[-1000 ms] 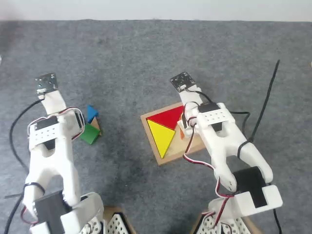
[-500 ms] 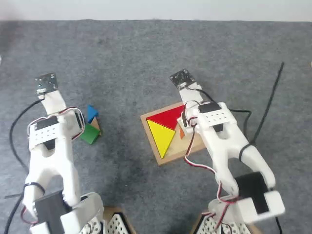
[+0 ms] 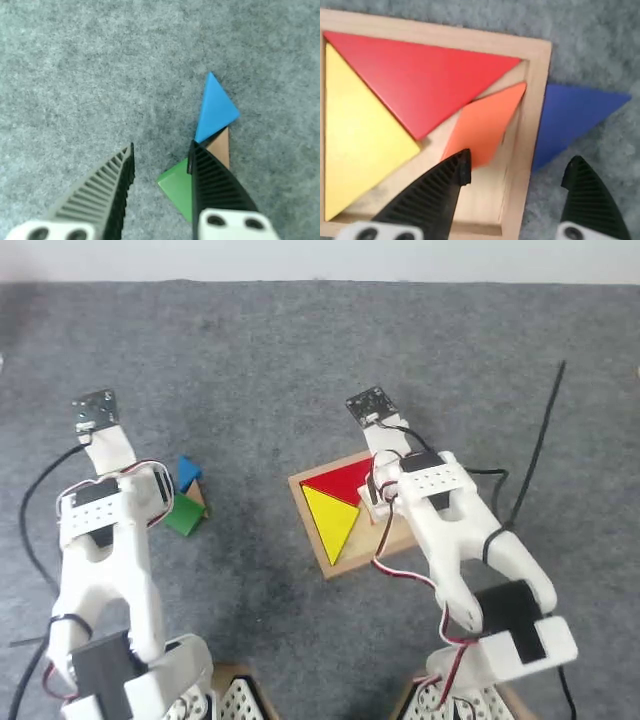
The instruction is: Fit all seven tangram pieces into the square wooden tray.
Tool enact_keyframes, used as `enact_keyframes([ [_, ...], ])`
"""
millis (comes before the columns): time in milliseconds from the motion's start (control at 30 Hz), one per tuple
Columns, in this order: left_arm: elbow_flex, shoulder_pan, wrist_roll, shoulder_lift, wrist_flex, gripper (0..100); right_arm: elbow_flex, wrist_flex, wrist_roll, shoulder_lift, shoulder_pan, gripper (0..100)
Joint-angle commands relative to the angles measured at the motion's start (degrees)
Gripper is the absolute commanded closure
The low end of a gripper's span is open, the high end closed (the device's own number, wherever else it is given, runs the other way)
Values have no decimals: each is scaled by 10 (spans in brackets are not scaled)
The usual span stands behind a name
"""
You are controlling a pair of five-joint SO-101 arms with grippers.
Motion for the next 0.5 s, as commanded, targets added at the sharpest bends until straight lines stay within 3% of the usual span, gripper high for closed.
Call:
enact_keyframes([
  [0,-20,5,-3,-3,1,827,-22,-12,18,36,6,690],
  [467,-20,5,-3,-3,1,827,-85,-7,32,44,50,691],
])
